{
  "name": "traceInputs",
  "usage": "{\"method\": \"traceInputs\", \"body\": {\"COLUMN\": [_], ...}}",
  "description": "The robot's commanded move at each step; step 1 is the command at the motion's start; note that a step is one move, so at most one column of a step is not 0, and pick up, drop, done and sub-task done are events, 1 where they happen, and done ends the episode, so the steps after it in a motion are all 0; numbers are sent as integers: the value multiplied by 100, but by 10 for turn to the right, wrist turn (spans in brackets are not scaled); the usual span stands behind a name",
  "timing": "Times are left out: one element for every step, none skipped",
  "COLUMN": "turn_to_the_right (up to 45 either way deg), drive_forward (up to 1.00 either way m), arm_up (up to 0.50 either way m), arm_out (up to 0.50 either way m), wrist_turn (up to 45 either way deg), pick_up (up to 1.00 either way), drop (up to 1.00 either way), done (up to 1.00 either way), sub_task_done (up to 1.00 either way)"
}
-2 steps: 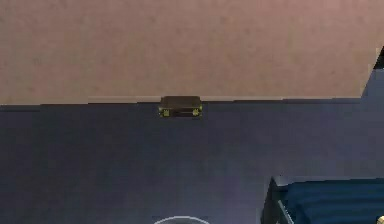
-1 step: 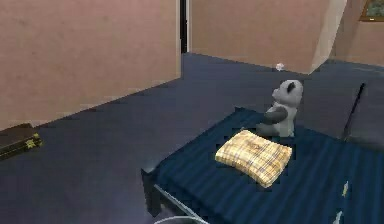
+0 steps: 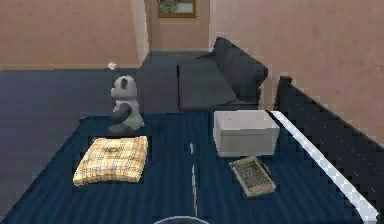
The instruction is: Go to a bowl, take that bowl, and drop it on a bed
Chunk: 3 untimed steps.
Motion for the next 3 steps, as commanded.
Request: {"method": "traceInputs", "body": {"turn_to_the_right": [450, 330, 30], "drive_forward": [0, 0, 0], "arm_up": [0, 0, 0], "arm_out": [0, 0, 0], "wrist_turn": [0, 0, 0], "pick_up": [0, 0, 0], "drop": [0, 0, 0], "done": [0, 0, 0], "sub_task_done": [0, 0, 0]}}
